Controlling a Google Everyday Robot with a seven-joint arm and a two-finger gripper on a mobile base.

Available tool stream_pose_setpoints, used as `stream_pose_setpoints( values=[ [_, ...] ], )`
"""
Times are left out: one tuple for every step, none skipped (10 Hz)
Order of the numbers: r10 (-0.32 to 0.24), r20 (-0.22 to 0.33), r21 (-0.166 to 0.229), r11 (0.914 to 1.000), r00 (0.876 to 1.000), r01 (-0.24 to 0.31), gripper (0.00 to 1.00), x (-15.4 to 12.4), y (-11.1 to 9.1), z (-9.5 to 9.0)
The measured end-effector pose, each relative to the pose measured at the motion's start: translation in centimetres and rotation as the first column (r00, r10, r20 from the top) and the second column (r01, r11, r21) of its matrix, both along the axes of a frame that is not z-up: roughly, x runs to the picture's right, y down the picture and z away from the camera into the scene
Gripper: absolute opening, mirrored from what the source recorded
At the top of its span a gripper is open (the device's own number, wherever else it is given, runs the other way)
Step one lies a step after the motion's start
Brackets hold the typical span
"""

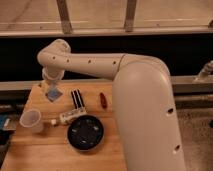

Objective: Place the white sponge in the ceramic cup

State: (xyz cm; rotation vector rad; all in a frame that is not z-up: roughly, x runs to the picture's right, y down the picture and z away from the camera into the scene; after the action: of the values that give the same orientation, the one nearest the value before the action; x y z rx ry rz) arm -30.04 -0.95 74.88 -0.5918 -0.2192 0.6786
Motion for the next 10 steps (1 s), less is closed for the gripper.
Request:
stream_pose_setpoints(
  values=[
    [-0.031,0.030,-0.006,0.9995,0.999,0.031,0.00,-1.8,0.6,-0.2],
    [-0.058,0.054,-0.012,0.9982,0.997,0.059,0.00,-3.2,1.2,-0.3],
    [-0.092,0.089,-0.019,0.9954,0.992,0.094,0.00,-5.2,1.8,-0.6],
    [-0.119,0.125,-0.025,0.9921,0.985,0.123,0.00,-7.0,2.3,-0.9],
    [-0.145,0.194,-0.033,0.9874,0.970,0.155,0.00,-9.0,3.0,-1.8],
    [-0.163,0.251,-0.030,0.9840,0.954,0.176,0.00,-10.1,3.3,-2.7],
    [-0.170,0.274,-0.028,0.9825,0.947,0.184,0.00,-10.5,3.4,-3.0],
    [-0.173,0.283,-0.026,0.9818,0.943,0.188,0.00,-10.8,3.5,-3.3],
    [-0.173,0.282,-0.027,0.9818,0.944,0.188,0.00,-10.8,3.6,-3.2],
    [-0.173,0.281,-0.027,0.9817,0.944,0.188,0.00,-10.7,3.6,-3.2]
  ],
)
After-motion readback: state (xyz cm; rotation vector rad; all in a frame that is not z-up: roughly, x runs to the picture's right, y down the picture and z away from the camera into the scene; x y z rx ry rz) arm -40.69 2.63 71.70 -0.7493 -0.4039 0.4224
